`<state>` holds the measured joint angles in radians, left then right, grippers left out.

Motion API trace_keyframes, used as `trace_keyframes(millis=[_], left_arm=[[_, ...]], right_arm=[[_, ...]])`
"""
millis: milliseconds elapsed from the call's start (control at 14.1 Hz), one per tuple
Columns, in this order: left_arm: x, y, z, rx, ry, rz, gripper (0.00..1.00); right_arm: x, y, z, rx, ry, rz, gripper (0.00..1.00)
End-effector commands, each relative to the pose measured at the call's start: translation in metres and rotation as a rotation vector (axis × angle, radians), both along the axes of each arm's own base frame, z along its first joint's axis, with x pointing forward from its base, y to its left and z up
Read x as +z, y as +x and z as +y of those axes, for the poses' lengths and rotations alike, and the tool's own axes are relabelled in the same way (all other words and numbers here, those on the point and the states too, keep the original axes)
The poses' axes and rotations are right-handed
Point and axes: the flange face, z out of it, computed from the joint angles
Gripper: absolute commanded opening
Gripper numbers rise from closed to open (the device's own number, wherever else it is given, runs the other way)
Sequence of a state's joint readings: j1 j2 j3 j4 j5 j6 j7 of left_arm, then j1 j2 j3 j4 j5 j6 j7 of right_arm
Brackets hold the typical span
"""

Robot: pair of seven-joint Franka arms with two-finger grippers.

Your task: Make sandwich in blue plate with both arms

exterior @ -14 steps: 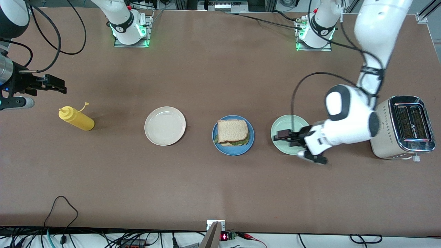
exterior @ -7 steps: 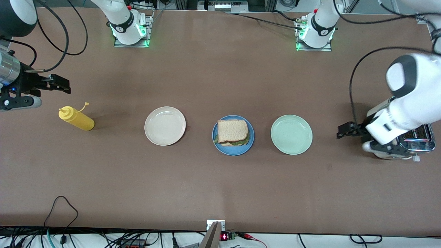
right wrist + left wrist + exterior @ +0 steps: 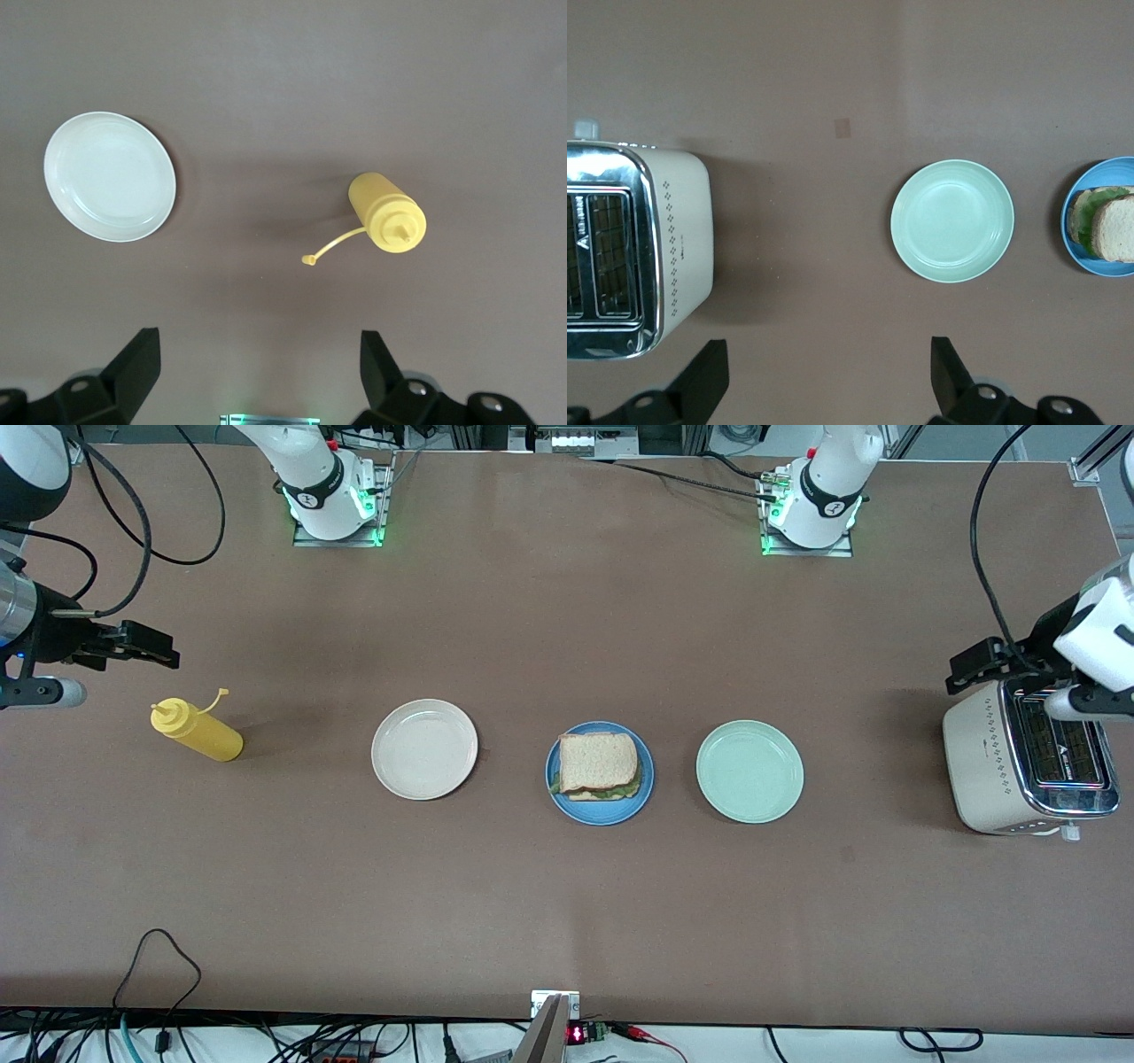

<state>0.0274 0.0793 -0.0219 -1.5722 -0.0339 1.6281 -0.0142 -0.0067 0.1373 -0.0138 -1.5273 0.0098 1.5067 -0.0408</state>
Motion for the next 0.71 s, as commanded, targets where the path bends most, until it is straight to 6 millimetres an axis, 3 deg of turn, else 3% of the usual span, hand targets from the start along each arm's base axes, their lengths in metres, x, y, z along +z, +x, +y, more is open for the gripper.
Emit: trace_keyframes(millis=[0,284,638], left_arm=[[-0.003,-0.023,-0.002,0.005,0.017,0.015,1.00],[-0.009,-0.044,-0.003,0.004,0.021,0.014,1.00],[-0.008,-0.054,-0.002,0.005,0.024,0.023,1.00]], right_arm=[[-0.001,-0.004,-0.006,-0.030,0.018,-0.012,1.00],[-0.003,-0.001,-0.010,-0.037,0.017,-0.046,1.00],[-0.002,0.000,-0.009,-0.036,0.017,-0.054,1.00]])
